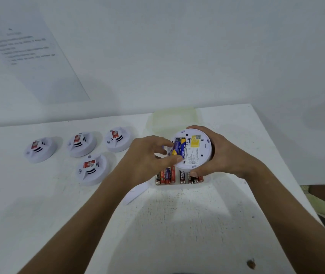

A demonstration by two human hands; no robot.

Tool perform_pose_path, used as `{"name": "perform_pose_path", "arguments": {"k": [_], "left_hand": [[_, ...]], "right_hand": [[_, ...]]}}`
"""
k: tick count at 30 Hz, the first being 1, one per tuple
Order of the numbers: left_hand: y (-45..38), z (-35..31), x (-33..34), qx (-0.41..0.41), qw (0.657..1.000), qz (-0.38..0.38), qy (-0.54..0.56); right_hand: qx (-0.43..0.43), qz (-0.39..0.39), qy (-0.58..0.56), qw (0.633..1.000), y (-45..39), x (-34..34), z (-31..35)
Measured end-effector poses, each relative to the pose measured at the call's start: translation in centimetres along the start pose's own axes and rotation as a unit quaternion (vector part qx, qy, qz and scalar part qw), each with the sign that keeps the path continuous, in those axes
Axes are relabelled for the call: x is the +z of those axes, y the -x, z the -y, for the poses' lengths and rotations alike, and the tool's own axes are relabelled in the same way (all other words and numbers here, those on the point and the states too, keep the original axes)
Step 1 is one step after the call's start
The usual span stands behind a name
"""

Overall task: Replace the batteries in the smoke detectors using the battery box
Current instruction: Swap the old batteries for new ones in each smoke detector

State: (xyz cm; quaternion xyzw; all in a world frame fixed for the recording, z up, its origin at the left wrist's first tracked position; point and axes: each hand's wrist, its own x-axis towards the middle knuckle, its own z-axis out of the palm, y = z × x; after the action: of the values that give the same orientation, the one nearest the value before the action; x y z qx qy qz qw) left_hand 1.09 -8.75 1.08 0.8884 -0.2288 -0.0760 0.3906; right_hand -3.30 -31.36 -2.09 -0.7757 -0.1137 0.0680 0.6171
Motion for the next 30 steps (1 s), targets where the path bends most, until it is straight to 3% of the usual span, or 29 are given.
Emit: {"name": "perform_pose_path", "arguments": {"k": [3,5,10,14,24,30], "left_hand": [[-0.8,-1.5,-0.1,0.037,0.994,0.011,-0.098],[-1.7,-2.0,-0.7,0.035,0.994,0.001,-0.107],[-5.7,0.2,-2.3,-0.055,0.998,-0.03,0.019],[-9.0,2.7,-1.5,-0.109,0.994,0.017,-0.024],[-13.1,3.2,1.7,-0.119,0.967,0.141,-0.176],[-13.5,4.5,3.3,-0.067,0.946,0.115,-0.297]], "right_hand": [[0.0,-0.032,0.022,0.999,-0.3,-0.1,-0.3],[0.0,-0.053,0.022,0.998,-0.4,-0.3,-0.5],[0.008,-0.07,0.012,0.997,0.1,-1.2,-0.7],[0.016,-0.08,0.001,0.997,0.6,-2.1,-0.7],[0.025,-0.061,0.012,0.998,0.5,-2.6,-1.3],[0.022,-0.06,0.015,0.998,0.3,-2.7,-1.6]]}}
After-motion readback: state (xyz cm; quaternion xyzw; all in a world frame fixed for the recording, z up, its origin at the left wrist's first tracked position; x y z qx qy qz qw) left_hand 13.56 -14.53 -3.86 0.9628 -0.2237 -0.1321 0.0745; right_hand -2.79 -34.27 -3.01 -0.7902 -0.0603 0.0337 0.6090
